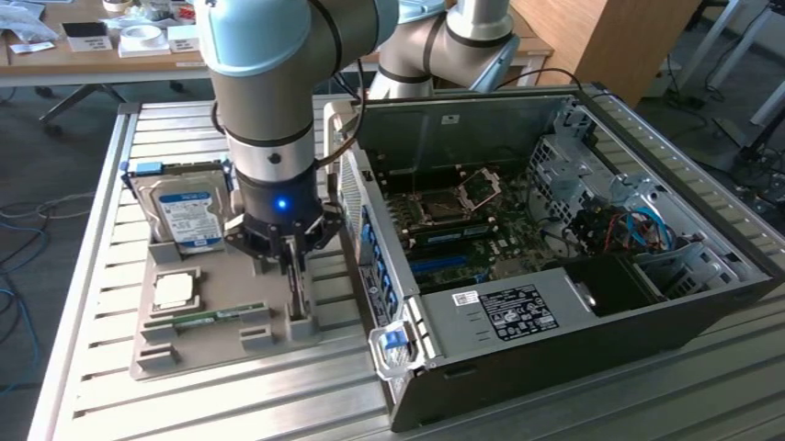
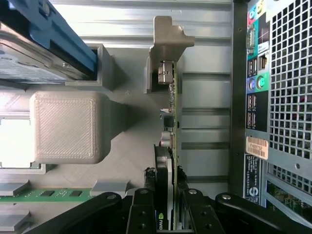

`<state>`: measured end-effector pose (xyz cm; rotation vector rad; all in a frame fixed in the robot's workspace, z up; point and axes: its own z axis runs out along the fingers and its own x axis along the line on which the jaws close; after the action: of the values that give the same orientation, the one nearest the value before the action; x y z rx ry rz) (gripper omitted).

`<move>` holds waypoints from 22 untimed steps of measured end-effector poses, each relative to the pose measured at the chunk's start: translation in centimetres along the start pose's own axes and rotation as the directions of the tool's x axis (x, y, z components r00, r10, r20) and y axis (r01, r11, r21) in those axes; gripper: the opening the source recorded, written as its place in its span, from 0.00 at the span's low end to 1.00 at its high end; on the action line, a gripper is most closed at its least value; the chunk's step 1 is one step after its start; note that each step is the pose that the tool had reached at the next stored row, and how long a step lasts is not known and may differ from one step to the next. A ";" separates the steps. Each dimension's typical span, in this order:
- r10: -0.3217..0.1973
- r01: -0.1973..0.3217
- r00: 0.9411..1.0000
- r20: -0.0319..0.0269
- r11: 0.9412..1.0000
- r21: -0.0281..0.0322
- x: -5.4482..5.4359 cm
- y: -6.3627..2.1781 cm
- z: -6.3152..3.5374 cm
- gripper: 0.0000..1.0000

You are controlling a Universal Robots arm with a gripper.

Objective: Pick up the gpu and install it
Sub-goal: 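Pick up the gpu and move the gpu toward the slot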

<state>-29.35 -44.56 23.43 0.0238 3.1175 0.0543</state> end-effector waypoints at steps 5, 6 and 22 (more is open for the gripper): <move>0.000 0.000 1.000 0.000 1.000 0.000 0.0 0.04 -1.19 0.27; 0.000 0.000 1.000 0.000 1.000 0.000 0.0 0.05 -1.49 0.27; 0.000 0.000 1.000 0.000 1.000 0.000 -0.2 0.27 -7.52 0.27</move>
<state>-29.35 -44.55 30.96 0.0237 3.1176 0.0542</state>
